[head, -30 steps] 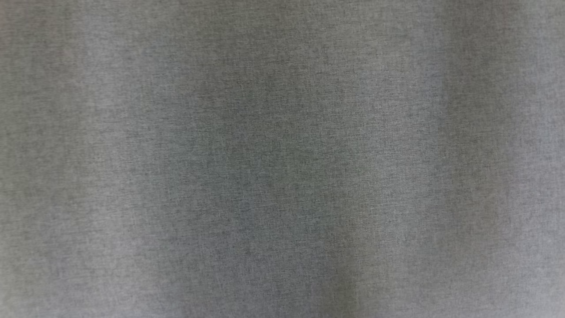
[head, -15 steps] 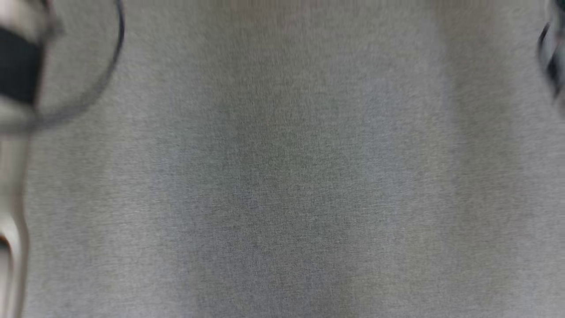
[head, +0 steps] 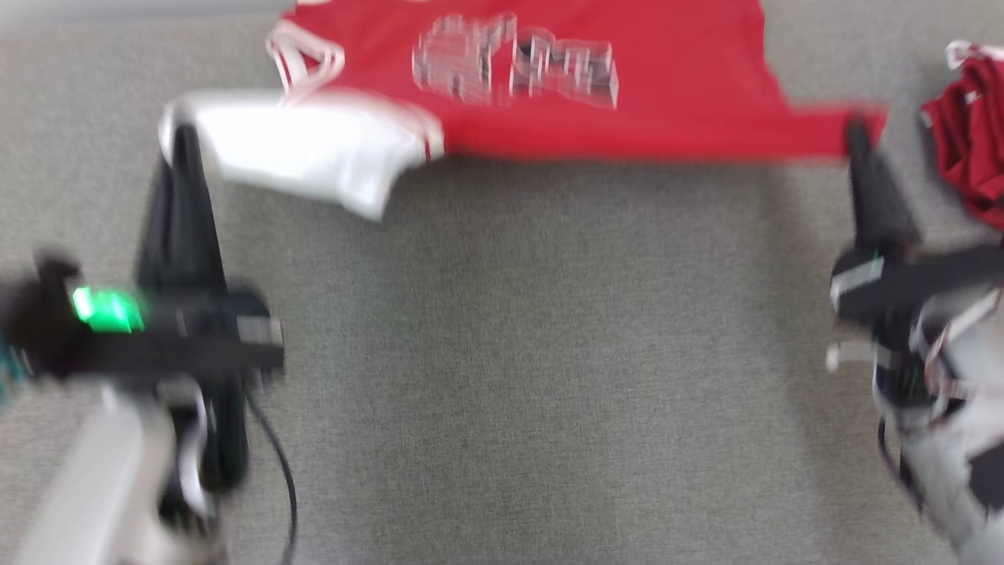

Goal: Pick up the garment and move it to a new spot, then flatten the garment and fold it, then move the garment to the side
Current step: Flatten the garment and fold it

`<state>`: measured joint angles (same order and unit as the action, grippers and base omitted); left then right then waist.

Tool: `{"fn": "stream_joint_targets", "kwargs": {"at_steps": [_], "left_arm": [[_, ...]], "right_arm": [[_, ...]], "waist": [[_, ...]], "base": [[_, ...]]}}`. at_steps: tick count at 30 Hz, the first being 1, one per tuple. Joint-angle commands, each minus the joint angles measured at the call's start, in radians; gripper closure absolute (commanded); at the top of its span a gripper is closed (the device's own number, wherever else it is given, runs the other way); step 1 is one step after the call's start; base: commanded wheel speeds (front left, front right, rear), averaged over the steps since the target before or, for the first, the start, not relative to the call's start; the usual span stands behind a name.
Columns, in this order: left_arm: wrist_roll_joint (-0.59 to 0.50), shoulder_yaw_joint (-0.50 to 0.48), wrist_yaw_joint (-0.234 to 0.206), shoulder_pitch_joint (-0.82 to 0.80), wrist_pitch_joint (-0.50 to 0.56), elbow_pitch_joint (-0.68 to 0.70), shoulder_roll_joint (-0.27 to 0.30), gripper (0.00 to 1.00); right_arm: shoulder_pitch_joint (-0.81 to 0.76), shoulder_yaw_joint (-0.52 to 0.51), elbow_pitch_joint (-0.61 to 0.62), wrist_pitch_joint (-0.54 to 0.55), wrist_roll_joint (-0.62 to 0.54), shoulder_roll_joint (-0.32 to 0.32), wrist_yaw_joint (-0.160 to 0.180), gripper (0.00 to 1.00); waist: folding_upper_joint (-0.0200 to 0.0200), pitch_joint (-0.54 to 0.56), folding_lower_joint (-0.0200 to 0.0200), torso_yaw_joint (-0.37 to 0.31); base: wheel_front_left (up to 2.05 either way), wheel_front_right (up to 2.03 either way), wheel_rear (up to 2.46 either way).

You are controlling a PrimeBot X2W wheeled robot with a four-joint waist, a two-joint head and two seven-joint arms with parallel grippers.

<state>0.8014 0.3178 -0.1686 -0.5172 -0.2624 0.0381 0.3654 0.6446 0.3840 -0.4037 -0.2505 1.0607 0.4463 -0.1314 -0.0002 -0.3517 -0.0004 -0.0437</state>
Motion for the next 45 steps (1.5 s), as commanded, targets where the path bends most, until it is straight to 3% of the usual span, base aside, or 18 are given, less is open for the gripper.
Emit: {"fn": "stream_joint_targets", "kwargs": {"at_steps": [1,7,17,25,33,45], "left_arm": [[0.005,-0.006,-0.013,0.081,-0.003,0.024,-0.004,1.0],[0.001,-0.055,-0.027,0.384,-0.003,0.1,-0.068,1.0],[-0.026,-0.097,0.019,0.647,-0.003,0.07,-0.171,1.0],[-0.034,-0.081,0.057,0.768,-0.003,0.023,-0.214,1.0],[-0.055,-0.062,0.077,0.797,-0.003,-0.017,-0.2,1.0],[-0.117,-0.011,0.145,0.584,0.064,-0.052,-0.136,1.0]], "right_arm": [[-0.056,-0.016,0.017,-0.009,-0.009,0.0,0.002,1.0],[-0.293,-0.087,0.083,-0.011,-0.024,-0.027,0.002,1.0],[-0.564,-0.174,0.12,-0.006,-0.131,-0.077,0.002,1.0],[-0.718,-0.244,0.154,0.059,-0.236,-0.116,0.002,1.0],[-0.801,-0.344,0.172,0.148,-0.307,-0.186,0.002,1.0],[-0.721,-0.404,0.208,0.278,-0.319,-0.288,0.002,1.0]], "waist": [[0.0002,0.06,0.0004,-0.001],[0.0002,0.124,0.0004,0.0],[0.0002,0.202,0.0004,0.028],[0.0002,0.261,0.0004,0.042],[0.0002,0.294,0.0004,0.048],[0.0002,0.273,0.0004,-0.013]], "base": [[0.0,0.0,0.0],[0.0,0.0,0.0],[0.0,0.0,0.0],[0.0,0.0,0.0],[0.0,0.0,0.0],[0.0,0.0,0.0]]}}
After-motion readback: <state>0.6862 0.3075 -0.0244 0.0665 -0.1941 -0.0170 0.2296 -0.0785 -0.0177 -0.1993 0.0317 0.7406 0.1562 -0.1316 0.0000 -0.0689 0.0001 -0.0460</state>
